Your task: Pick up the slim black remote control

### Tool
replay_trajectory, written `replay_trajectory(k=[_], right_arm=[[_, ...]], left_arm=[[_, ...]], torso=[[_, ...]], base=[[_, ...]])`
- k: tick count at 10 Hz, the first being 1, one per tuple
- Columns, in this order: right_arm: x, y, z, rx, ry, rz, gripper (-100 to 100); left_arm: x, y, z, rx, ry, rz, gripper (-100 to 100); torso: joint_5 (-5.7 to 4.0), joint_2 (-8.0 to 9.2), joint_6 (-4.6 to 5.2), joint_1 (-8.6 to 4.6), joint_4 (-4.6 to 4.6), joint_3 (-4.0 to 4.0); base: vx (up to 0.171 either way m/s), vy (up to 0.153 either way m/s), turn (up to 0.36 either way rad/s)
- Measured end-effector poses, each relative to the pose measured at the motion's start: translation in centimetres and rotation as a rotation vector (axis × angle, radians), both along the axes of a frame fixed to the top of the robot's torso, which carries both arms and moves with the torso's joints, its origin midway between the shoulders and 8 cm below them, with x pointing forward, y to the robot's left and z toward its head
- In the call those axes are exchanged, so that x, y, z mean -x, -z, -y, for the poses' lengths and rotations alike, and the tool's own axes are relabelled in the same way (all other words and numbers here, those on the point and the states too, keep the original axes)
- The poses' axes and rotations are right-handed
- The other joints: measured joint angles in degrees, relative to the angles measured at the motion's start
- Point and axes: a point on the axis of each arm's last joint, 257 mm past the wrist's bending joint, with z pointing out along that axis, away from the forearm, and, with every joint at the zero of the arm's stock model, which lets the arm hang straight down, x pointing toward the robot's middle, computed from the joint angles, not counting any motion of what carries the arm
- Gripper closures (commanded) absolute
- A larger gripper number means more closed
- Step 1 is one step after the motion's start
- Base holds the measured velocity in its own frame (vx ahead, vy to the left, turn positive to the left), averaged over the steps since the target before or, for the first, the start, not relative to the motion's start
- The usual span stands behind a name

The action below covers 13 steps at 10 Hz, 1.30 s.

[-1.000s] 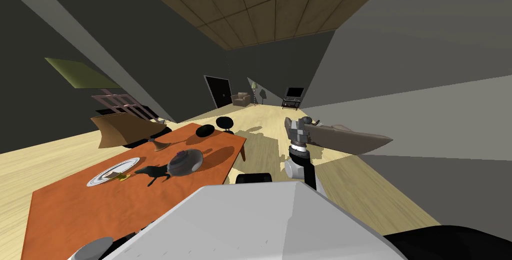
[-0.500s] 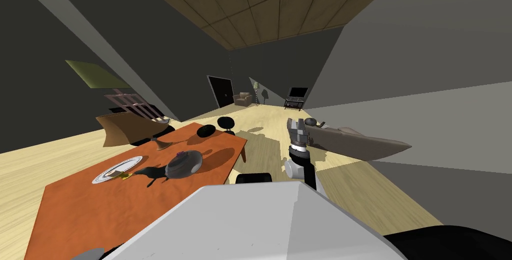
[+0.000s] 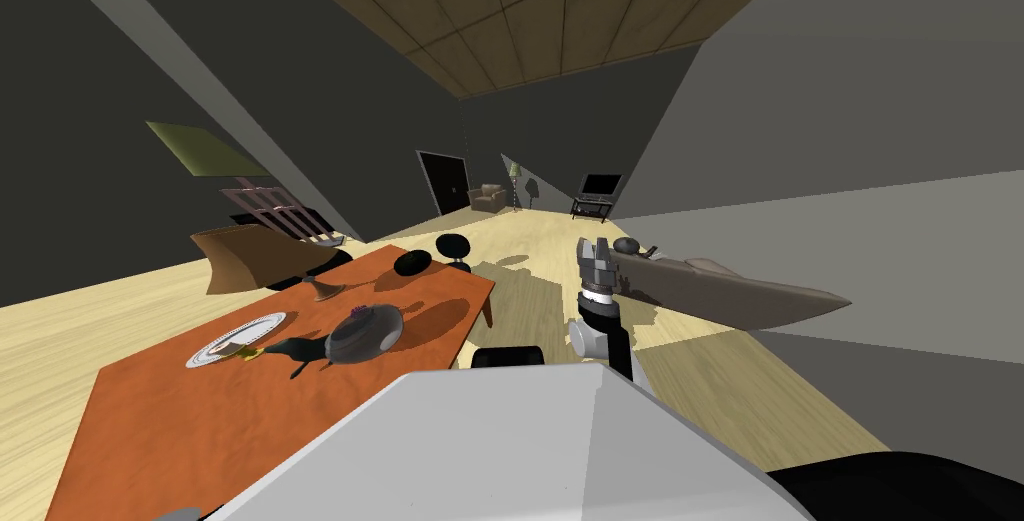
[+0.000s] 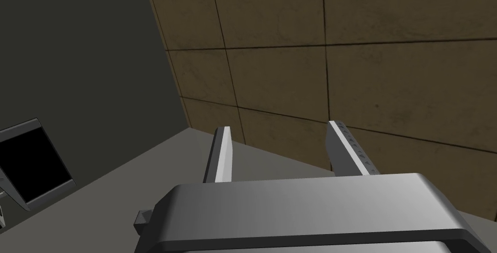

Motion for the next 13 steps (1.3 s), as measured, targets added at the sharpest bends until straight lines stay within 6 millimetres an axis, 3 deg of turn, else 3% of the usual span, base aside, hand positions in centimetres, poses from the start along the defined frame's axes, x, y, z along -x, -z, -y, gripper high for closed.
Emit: replay_trajectory(k=[2, 3, 4, 13], right_arm=[[0.0, 0.0, 0.0, 0.000, 0.000, 0.000, 0], [0.0, 0.0, 0.0, 0.000, 0.000, 0.000, 0], [0.0, 0.0, 0.0, 0.000, 0.000, 0.000, 0], [0.0, 0.0, 0.0, 0.000, 0.000, 0.000, 0]], left_arm=[[0.0, 0.0, 0.0, 0.000, 0.000, 0.000, 100], [0.0, 0.0, 0.0, 0.001, 0.001, 0.000, 0], [0.0, 0.0, 0.0, 0.001, 0.001, 0.000, 100], [-3.7, -1.1, -0.6, -0.007, -0.064, -0.005, 100]], torso=[[-0.01, 0.02, -0.01, 0.00, 0.01, 0.02], [-0.02, 0.03, -0.01, 0.00, 0.01, 0.02], [-0.02, 0.03, -0.01, -0.01, 0.01, 0.02], [-0.04, 0.35, 0.00, 0.06, 0.09, 0.21]], base=[[0.000, 0.000, 0.000], [0.000, 0.000, 0.000], [-0.083, 0.007, -0.124], [-0.103, 0.010, -0.100]])
